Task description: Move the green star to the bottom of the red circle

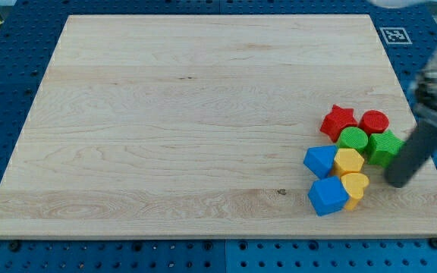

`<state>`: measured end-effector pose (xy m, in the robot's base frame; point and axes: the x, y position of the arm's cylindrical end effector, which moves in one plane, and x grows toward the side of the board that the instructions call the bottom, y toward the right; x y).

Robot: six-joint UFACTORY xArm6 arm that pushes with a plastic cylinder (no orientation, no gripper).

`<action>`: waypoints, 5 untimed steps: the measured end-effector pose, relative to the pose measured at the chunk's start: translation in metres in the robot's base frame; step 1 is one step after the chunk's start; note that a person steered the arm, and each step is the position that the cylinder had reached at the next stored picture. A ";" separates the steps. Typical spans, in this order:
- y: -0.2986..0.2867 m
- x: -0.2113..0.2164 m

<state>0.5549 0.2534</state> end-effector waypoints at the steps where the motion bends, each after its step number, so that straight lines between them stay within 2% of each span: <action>1: 0.039 -0.007; 2: 0.030 -0.023; 4: -0.034 -0.021; 5: -0.038 -0.021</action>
<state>0.5339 0.2152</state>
